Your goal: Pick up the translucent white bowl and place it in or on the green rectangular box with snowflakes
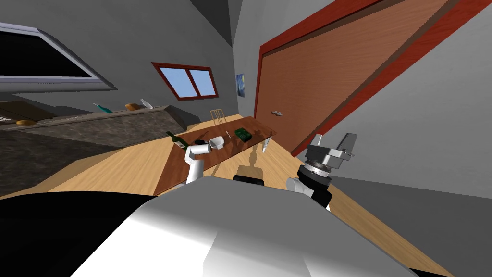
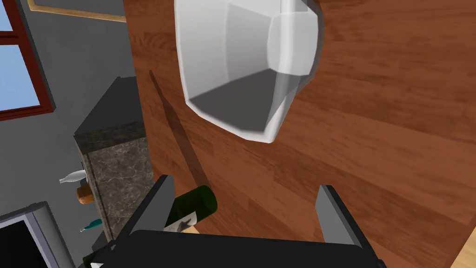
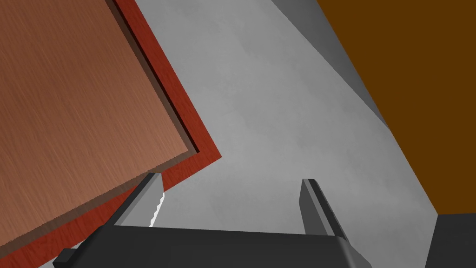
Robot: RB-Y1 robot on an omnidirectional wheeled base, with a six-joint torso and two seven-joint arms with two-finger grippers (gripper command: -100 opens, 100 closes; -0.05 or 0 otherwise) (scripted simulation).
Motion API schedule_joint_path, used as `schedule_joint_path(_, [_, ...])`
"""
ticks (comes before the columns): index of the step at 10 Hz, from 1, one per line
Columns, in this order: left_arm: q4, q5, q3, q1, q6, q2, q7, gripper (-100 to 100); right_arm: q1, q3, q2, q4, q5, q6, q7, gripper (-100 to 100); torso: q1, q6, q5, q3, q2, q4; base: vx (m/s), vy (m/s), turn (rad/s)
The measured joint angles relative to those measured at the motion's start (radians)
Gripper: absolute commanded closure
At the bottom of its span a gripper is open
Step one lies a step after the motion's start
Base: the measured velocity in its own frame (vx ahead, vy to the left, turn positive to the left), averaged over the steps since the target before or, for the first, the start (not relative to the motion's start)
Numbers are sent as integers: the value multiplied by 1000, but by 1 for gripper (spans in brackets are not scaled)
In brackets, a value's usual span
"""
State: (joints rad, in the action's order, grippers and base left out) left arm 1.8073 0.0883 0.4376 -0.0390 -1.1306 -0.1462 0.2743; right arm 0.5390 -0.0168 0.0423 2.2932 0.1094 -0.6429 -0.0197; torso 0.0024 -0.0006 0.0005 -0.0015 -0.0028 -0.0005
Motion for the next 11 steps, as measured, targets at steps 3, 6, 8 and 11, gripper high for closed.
schedule_joint_path(3, [-17, 16, 15, -21, -79, 24, -6, -100, 0, 0, 0, 0, 0, 0, 0, 0, 0, 0, 0, 0, -1, 0, 47, 45, -93])
schedule_joint_path(6, [-36, 27, 36, -49, -171, 54, -17, -100, 0, 0, 0, 0, 0, 0, 0, 0, 2, 0, 0, -1, -2, -1, 68, 62, -105])
schedule_joint_path(8, [-56, 37, 45, -66, -217, 77, -20, -100, 0, 0, 0, 0, 0, 0, 0, 0, 2, 0, 0, -1, -2, -1, 60, 64, -60])
schedule_joint_path(11, [-60, 38, 50, -71, -238, 89, -23, -100, 0, 0, 0, 0, 0, 0, 0, 0, -2, -1, 0, 1, 1, 0, -11, 5, -128])
